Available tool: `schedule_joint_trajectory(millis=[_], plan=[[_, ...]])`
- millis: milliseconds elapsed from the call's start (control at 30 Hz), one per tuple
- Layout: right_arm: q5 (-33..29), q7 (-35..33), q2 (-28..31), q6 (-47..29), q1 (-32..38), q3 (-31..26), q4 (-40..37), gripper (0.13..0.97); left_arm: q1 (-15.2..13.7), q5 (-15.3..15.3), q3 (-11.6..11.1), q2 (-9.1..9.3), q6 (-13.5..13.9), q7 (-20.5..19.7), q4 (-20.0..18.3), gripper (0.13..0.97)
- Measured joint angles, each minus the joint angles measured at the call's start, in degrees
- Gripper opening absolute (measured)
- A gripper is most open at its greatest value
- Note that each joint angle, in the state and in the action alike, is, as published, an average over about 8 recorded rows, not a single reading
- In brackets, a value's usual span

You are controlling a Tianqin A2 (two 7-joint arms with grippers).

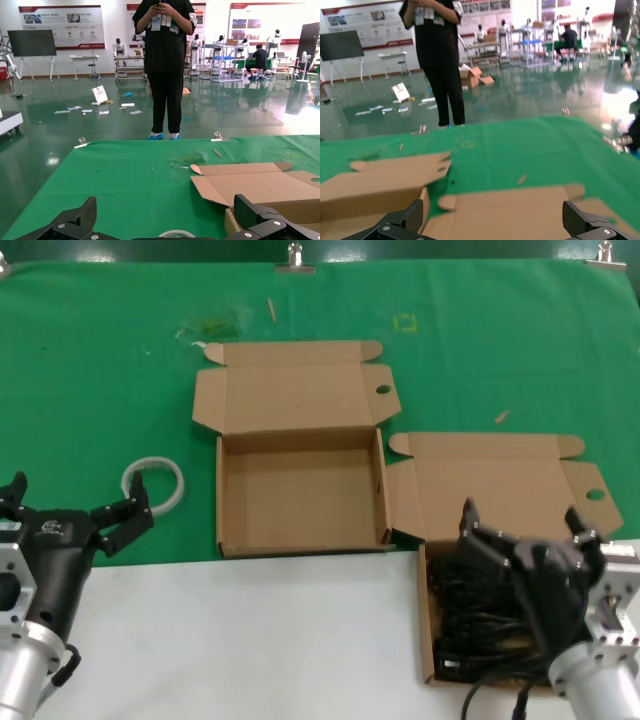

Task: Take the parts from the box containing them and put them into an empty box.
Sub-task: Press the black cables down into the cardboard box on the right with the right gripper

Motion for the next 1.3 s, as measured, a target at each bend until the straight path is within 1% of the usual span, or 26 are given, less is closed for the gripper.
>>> schedule_joint_trajectory(millis=[100, 233, 633, 800, 933, 1000, 1067, 1167, 1300], plan=[[1.6, 0.0, 0.0, 0.8, -2.0, -0.7, 0.8, 0.966, 0.0, 0.0, 0.0, 0.00, 0.0, 0.0, 0.0, 0.966], [2.2, 0.2, 0.0, 0.7, -4.3, -0.6, 1.2, 0.966, 0.0, 0.0, 0.0, 0.00, 0.0, 0.0, 0.0, 0.966], [-0.1, 0.6, 0.0, 0.7, -10.8, 1.5, 4.7, 0.966, 0.0, 0.0, 0.0, 0.00, 0.0, 0.0, 0.0, 0.966], [-1.2, 1.4, 0.0, -1.5, -12.5, 3.9, 4.0, 0.966, 0.0, 0.0, 0.0, 0.00, 0.0, 0.0, 0.0, 0.966], [0.2, 1.1, 0.0, -4.4, -12.7, 6.9, 2.6, 0.966, 0.0, 0.0, 0.0, 0.00, 0.0, 0.0, 0.0, 0.966], [2.7, 0.0, 0.0, -6.2, -12.5, 8.5, 1.7, 0.966, 0.0, 0.0, 0.0, 0.00, 0.0, 0.0, 0.0, 0.966], [6.6, -1.8, 0.0, -8.4, -11.9, 10.1, 0.7, 0.966, 0.0, 0.0, 0.0, 0.00, 0.0, 0.0, 0.0, 0.966], [14.7, -6.1, 0.0, -12.2, -10.6, 12.3, -1.3, 0.966, 0.0, 0.0, 0.0, 0.00, 0.0, 0.0, 0.0, 0.966], [26.8, -14.1, 0.0, -17.1, -8.5, 14.5, -4.6, 0.966, 0.0, 0.0, 0.0, 0.00, 0.0, 0.0, 0.0, 0.966]])
